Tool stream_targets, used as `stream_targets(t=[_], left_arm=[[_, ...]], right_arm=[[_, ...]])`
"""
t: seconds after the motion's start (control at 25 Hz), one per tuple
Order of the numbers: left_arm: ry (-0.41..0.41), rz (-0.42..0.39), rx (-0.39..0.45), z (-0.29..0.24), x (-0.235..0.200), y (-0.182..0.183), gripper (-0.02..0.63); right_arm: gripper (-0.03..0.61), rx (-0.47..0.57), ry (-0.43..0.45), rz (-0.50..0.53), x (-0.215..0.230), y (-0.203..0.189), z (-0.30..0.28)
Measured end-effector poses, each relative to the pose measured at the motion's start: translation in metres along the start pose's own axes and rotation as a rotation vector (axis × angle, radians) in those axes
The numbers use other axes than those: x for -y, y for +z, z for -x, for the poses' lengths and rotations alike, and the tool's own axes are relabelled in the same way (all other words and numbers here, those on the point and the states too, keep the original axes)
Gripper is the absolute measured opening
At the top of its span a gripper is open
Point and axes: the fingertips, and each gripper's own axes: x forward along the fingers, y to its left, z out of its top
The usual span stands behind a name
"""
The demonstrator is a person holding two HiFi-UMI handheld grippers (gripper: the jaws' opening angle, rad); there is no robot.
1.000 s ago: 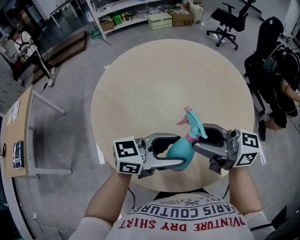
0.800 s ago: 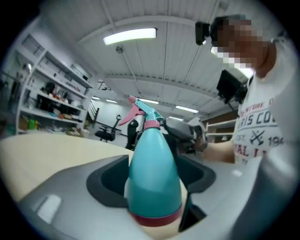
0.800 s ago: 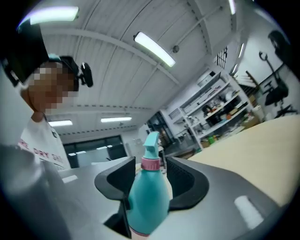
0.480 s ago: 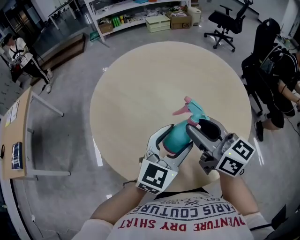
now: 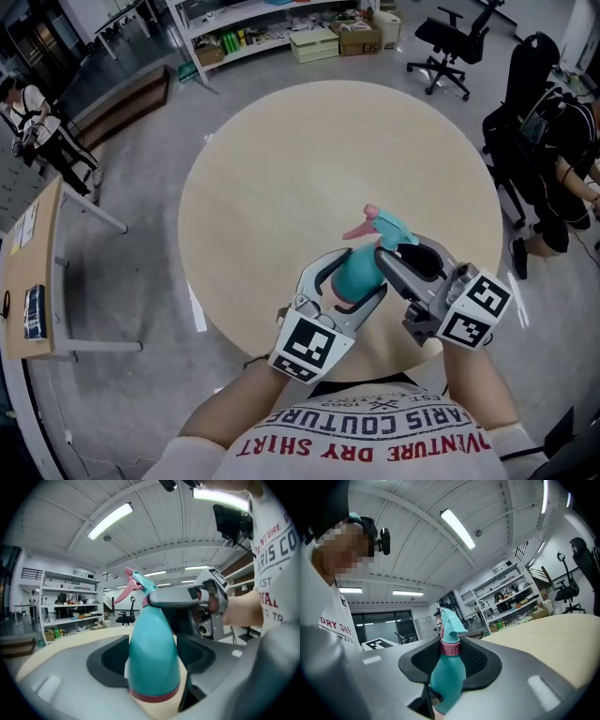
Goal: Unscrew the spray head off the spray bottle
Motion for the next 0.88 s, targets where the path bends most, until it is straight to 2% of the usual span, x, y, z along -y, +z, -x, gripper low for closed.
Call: stream_targets(t=[0.08,0.16,0.4,0.48,0.56,0.64,0.88], left_arm=[[-0.09,0.037,0.023,0.002,0.004,0.006,0.311],[-0.222,0.09,0.041,0.006,0.01,0.012,0.311],[-0.705,0.27,0.088,0.034,0.028,0.022,0.311],[-0.79,0.317,0.105,0.04,0.03,0.026,0.311],[-0.78,0.321,0.116,0.041,0.028,0.025,0.311],[-0.736,0.295,0.109,0.04,0.027,0.021,0.313],[-0.546,0.137,0.075,0.037,0.024,0.001,0.313]], right_arm=[[0.127,0.005,0.061,-0.018,-0.002,0.005,0.004],[0.127,0.006,0.154,-0.039,-0.01,0.011,0.008],[0.127,0.013,0.519,-0.146,-0.043,0.019,0.013],[0.127,0.017,0.58,-0.162,-0.048,0.02,0.014],[0.127,0.013,0.583,-0.158,-0.049,0.02,0.012],[0.127,0.008,0.558,-0.148,-0.047,0.018,0.011],[0.127,0.012,0.434,-0.067,-0.044,0.019,0.009]])
